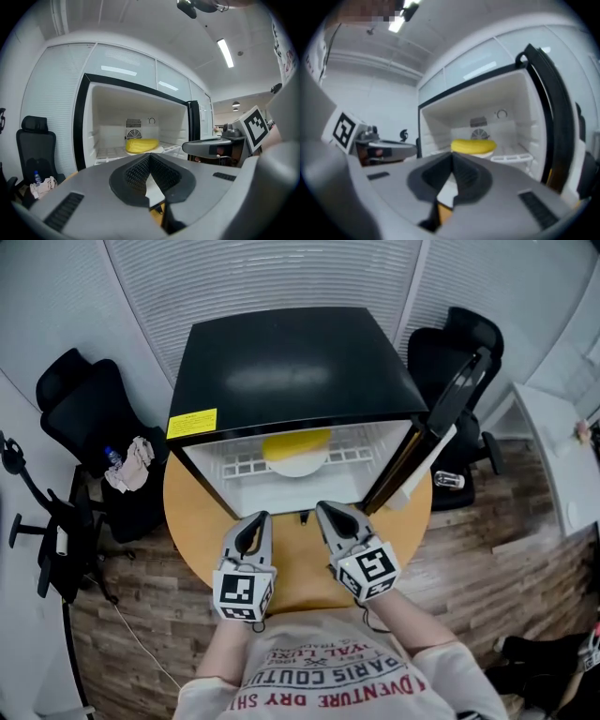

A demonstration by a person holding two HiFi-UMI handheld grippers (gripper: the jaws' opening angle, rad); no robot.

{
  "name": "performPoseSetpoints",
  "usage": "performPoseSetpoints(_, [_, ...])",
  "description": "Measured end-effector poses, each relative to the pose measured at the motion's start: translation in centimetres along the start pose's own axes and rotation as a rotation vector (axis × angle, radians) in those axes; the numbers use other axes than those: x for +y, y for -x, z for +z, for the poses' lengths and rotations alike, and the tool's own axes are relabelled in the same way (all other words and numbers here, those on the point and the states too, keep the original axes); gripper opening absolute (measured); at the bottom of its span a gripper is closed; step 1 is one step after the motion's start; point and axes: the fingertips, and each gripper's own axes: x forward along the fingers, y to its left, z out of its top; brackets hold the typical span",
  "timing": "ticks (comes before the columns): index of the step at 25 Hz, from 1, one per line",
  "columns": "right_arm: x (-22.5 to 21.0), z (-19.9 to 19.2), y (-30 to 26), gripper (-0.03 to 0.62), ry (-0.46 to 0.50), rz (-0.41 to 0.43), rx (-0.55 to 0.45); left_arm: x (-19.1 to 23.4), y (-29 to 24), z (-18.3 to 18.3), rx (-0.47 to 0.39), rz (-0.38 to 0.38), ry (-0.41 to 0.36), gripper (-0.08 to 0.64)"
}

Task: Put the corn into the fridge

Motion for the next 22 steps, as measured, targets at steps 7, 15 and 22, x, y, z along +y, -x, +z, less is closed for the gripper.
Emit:
performPoseSetpoints(7, [0.1, 0.5, 0.7, 0.028, 0.269, -0.024, 0.007, -0.2, 0.3, 0.5, -0.012, 0.009, -0.019, 0.029])
performPoseSetpoints(15, [-0.3, 0.4, 0.6, 0.028, 0.219, -0.033, 0.028, -0.3, 0.0, 0.7, -0.011, 0.001, -0.035, 0.029])
performPoseSetpoints(22, [-0.8, 1.1, 0.2, 0.028, 0.195, -0.058, 0.049, 0.1, -0.7, 1.5, -0.025, 0.004, -0.026, 0.029])
